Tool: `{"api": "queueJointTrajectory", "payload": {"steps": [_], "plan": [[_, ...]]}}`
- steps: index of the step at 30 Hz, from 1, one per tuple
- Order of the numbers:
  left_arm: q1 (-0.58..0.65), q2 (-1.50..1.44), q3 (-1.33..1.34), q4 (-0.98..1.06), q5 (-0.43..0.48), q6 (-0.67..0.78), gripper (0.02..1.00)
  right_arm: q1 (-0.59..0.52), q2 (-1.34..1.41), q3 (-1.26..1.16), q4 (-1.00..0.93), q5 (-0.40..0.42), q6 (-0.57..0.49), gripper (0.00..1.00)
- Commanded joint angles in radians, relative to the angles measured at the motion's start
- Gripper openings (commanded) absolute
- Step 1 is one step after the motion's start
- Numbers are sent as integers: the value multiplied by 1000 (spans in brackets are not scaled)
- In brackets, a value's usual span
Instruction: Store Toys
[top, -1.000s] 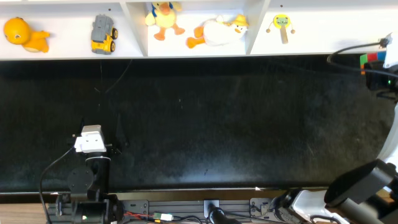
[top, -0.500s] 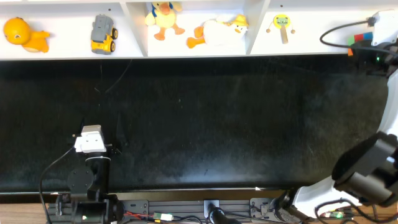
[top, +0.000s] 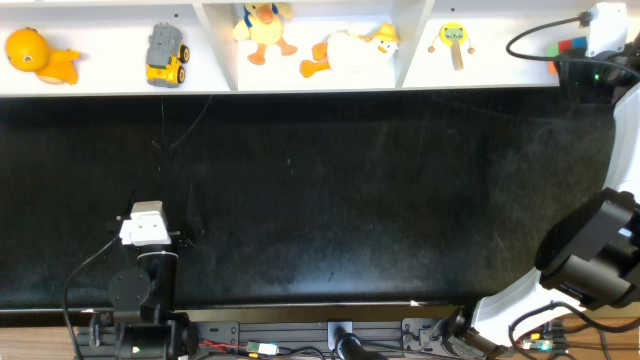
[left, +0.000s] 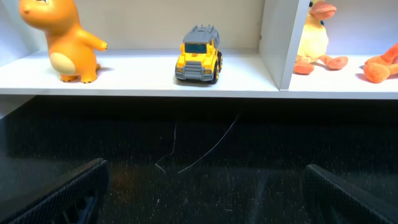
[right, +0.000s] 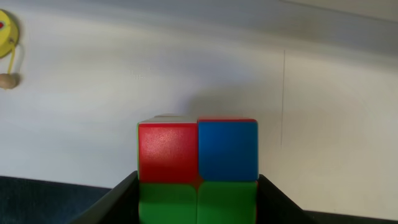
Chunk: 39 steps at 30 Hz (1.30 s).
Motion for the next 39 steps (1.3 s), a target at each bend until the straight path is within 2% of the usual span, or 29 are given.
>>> {"api": "queueJointTrajectory", "payload": {"steps": [1,16,23,24,27,30,32,33,34,39], "plan": [[-4,-11,-3,2,-12,19,998,8,12,42,21,-7,9,393],[-4,-11,-3,2,-12,19,998,17,53,43,61,-18,35,411],[-4,-11,-3,2,-12,19,998,19,55,43,68,-18,47,459],[-4,-11,-3,2,-12,19,998,19,55,43,71,-18,47,498],[-4,-11,-3,2,-12,19,998,19,55,43,83,-18,47,720],[-4,-11,-3,2,-12,19,998,19,55,43,99,-18,47,713],[-4,-11,-3,2,-12,19,998,19,55,43,108,-18,49,796],[-4,-11,-3,2,-12,19,998,19,55,43,112,-17,53,860],[-4,-11,-3,2,-12,19,998,19,55,43,113,-17,53,998],[-4,-11,-3,2,-12,19,998,23,43,43,107,-14,54,996]]}}
